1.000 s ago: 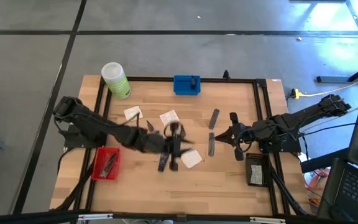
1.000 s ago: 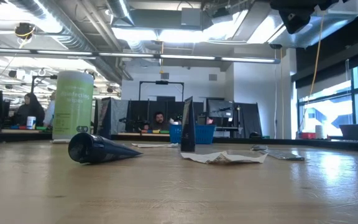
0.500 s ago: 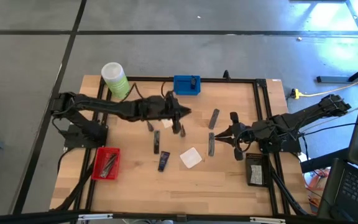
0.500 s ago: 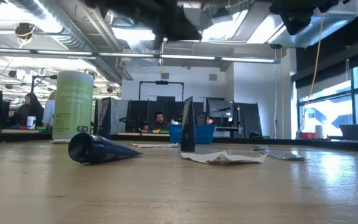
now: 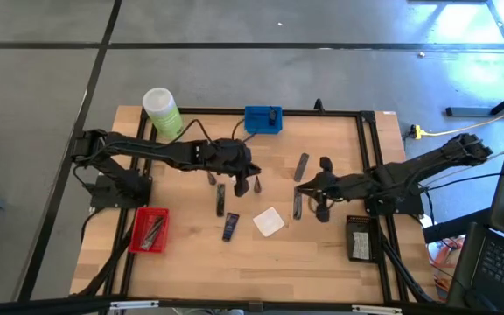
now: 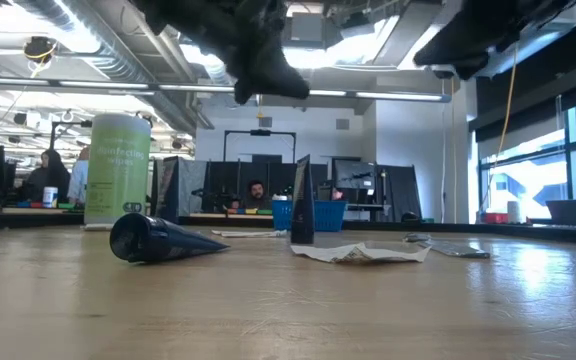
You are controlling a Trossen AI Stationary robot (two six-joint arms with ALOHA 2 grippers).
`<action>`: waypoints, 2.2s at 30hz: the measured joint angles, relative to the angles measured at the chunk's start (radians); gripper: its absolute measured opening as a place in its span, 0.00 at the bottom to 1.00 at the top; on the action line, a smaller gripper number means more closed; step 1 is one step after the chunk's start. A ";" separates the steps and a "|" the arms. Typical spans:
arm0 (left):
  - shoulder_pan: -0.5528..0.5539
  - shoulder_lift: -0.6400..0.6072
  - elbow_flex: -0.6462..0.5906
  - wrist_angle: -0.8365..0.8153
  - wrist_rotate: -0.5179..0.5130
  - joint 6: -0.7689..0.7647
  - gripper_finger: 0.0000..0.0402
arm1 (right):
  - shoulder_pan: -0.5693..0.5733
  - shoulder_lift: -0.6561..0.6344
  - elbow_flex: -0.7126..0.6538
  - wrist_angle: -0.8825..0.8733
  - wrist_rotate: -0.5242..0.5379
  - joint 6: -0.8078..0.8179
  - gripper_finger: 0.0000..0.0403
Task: Pick & Place Travel size toiletries
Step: Put the dark blue shaving cream bottle into the blue basket
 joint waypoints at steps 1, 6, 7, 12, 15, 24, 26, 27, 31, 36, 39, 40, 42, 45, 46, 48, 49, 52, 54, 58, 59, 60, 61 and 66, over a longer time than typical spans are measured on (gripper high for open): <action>-0.005 0.000 0.000 -0.022 -0.014 0.000 0.07 | -0.006 0.023 0.000 0.017 0.000 0.001 0.10; -0.016 0.000 0.000 -0.128 -0.056 0.044 0.05 | -0.032 0.107 0.011 0.044 0.000 0.005 0.13; -0.018 0.000 0.000 -0.144 -0.049 0.072 0.05 | -0.035 0.117 0.015 0.045 0.000 0.005 0.13; -0.037 0.000 0.000 -0.196 0.010 0.235 0.06 | -0.055 0.136 0.035 0.046 -0.001 0.005 0.16; -0.070 0.000 0.001 -0.197 0.014 0.390 0.08 | -0.069 0.136 0.049 0.046 -0.018 0.005 0.18; -0.117 0.004 0.065 -0.228 -0.172 0.547 0.28 | -0.085 0.136 0.053 0.041 -0.081 0.002 0.21; -0.114 0.020 0.078 -0.226 -0.189 0.550 0.33 | -0.085 0.136 0.053 0.040 -0.083 0.002 0.21; -0.113 0.033 0.083 -0.231 -0.205 0.555 0.36 | -0.085 0.136 0.053 0.039 -0.083 0.002 0.21; -0.103 0.066 0.097 -0.145 -0.275 0.647 0.41 | -0.085 0.136 0.053 0.030 -0.083 0.002 0.19; -0.100 0.069 0.098 -0.074 -0.323 0.597 0.41 | -0.084 0.136 0.053 0.021 -0.102 -0.003 0.17; -0.106 0.069 0.098 -0.088 -0.365 0.442 0.41 | -0.084 0.136 0.053 0.015 -0.102 -0.003 0.16; -0.108 0.069 0.098 -0.084 -0.358 0.409 0.41 | -0.084 0.136 0.053 0.011 -0.102 -0.003 0.15; -0.096 0.069 0.109 -0.107 -0.271 0.439 0.41 | -0.083 0.136 0.053 0.007 -0.107 -0.003 0.15; -0.058 0.069 0.141 -0.172 -0.194 0.493 0.40 | -0.082 0.136 0.053 0.005 -0.105 -0.006 0.14; -0.036 0.069 0.155 -0.189 -0.189 0.512 0.40 | -0.082 0.136 0.053 0.005 -0.105 -0.006 0.14; 0.014 0.069 0.181 -0.232 -0.168 0.537 0.38 | -0.082 0.136 0.053 0.004 -0.105 -0.006 0.14; 0.044 0.069 0.196 -0.260 -0.148 0.541 0.38 | -0.082 0.136 0.053 0.004 -0.104 -0.006 0.14; 0.135 0.069 0.257 -0.331 -0.069 0.541 0.35 | -0.082 0.136 0.053 0.003 -0.101 -0.016 0.16; 0.187 0.069 0.296 -0.372 -0.009 0.542 0.34 | -0.082 0.136 0.053 0.003 -0.098 -0.022 0.16; 0.245 0.069 0.362 -0.434 0.092 0.566 0.32 | -0.093 0.121 0.053 -0.009 -0.079 -0.022 0.17; 0.247 0.068 0.371 -0.440 0.106 0.580 0.32 | -0.102 0.110 0.053 -0.013 -0.063 -0.022 0.17; 0.247 0.067 0.374 -0.449 0.113 0.594 0.32 | -0.115 0.097 0.053 -0.023 -0.041 -0.022 0.17; 0.247 0.067 0.374 -0.456 0.116 0.608 0.32 | -0.130 0.082 0.053 -0.032 -0.024 -0.022 0.16; 0.236 0.077 0.374 -0.547 0.180 0.662 0.32 | -0.224 -0.012 0.053 -0.115 -0.057 -0.041 0.12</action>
